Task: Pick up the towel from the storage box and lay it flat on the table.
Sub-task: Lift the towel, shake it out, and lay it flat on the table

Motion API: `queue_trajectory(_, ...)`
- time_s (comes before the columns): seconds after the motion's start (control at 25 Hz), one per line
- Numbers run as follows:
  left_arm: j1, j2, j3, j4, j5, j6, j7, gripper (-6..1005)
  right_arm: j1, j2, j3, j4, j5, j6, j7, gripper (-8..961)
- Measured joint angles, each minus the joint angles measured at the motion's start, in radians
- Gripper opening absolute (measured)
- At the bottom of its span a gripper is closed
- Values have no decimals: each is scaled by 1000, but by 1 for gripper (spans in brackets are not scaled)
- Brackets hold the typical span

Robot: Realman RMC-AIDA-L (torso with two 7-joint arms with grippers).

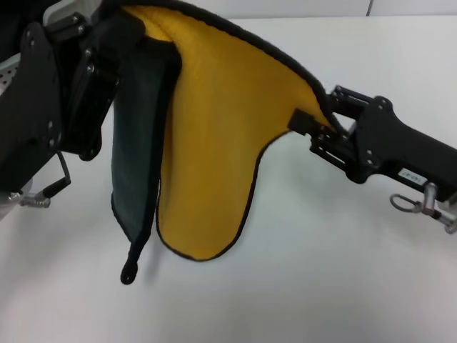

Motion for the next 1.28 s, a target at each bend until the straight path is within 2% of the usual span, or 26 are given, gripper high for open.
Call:
queue_trajectory(0.12,1,2,-3,0,-1,-1,1,12,-13,0,1,4,1,-16,0,428)
queue_trajectory(0.64,3,2,-18,-10,-26,-4,5,13,-61,-2,10,42,3,-119,-1,419)
queue_trajectory(1.16,4,2,-18,-22,-25,-5,5,19,-69,-6,13,45,4,-131,-2,391)
queue_trajectory(1.28,4,2,-20,-25,-25,-5,5,20,-69,-6,13,52,4,-133,-10,145)
